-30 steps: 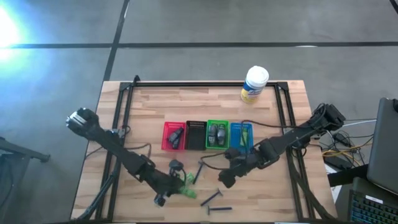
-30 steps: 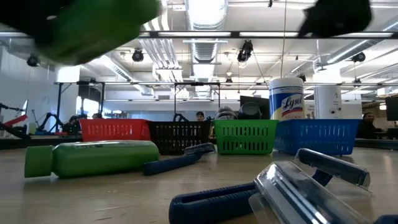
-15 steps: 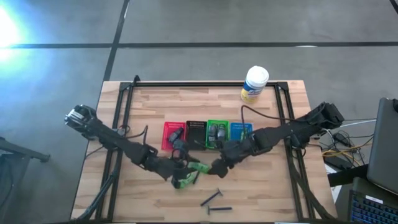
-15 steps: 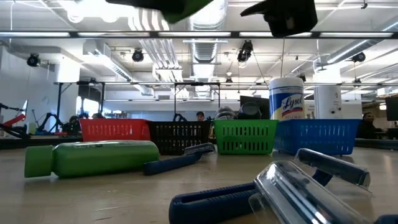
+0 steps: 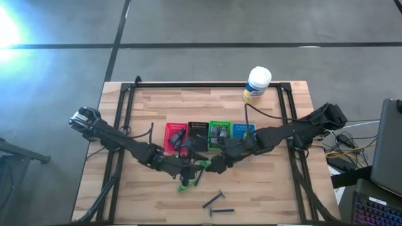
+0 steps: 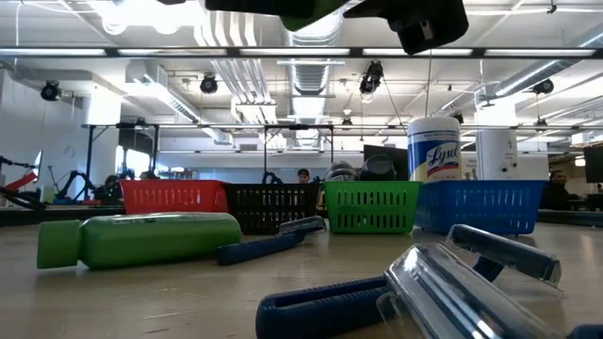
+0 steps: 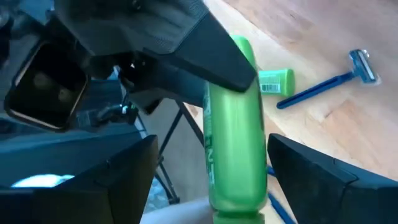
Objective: Pick & Place Travel size toiletries
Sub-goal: Put the green shampoo into the blue basket
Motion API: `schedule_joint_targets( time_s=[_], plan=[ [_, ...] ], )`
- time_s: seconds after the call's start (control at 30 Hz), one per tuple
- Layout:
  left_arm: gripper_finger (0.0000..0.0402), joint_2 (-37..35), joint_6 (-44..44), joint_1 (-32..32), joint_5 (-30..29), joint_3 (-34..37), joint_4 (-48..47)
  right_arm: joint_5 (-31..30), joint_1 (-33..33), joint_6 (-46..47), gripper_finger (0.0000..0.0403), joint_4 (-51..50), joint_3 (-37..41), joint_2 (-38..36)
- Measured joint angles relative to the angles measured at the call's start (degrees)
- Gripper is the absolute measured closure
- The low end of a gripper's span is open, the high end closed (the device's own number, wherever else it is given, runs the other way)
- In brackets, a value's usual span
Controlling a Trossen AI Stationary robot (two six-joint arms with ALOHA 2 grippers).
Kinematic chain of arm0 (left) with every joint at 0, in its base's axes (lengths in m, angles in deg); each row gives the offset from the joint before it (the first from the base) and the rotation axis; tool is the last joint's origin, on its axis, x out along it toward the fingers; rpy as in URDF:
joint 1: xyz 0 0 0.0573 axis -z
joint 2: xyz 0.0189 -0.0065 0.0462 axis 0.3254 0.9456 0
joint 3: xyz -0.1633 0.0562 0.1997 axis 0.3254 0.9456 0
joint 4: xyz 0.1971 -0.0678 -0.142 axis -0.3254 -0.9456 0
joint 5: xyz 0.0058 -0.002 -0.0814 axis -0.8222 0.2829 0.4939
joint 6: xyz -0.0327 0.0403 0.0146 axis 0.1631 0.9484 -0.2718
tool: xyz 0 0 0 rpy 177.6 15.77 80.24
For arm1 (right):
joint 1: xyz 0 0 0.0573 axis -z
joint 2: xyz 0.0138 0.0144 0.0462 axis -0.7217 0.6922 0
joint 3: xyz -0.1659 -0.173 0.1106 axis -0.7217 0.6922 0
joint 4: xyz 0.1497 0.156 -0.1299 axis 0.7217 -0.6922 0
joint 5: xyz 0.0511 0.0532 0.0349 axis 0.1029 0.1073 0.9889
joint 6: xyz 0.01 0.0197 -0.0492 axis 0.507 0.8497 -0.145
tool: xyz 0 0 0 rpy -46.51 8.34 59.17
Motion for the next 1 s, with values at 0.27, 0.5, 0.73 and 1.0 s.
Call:
schedule_joint_targets(
  time_s=[0.27, 0.5, 0.73, 1.0],
  plan=[
    [0.0244, -0.22, -0.21, -0.15, -2.44, 0.11, 0.09, -0.05, -0.07, 3.54, 0.0156, -0.21, 1.24, 0.02],
    [0.0244, -0.24, 0.05, -0.13, -1.95, 0.11, -0.22, -1.70, 0.48, 3.57, 0.0219, 0.06, 1.43, 0.02],
    [0.0243, -0.24, -0.10, -0.17, -0.62, 0.11, -1.65, -1.68, 0.44, 4.41, 0.0280, 0.06, 1.50, 0.02],
    [0.0202, -0.24, -3.02, -0.17, -0.81, 0.11, -2.96, -1.79, 0.46, 3.98, 0.0307, -1.14, 1.48, 0.02]
  ],
)
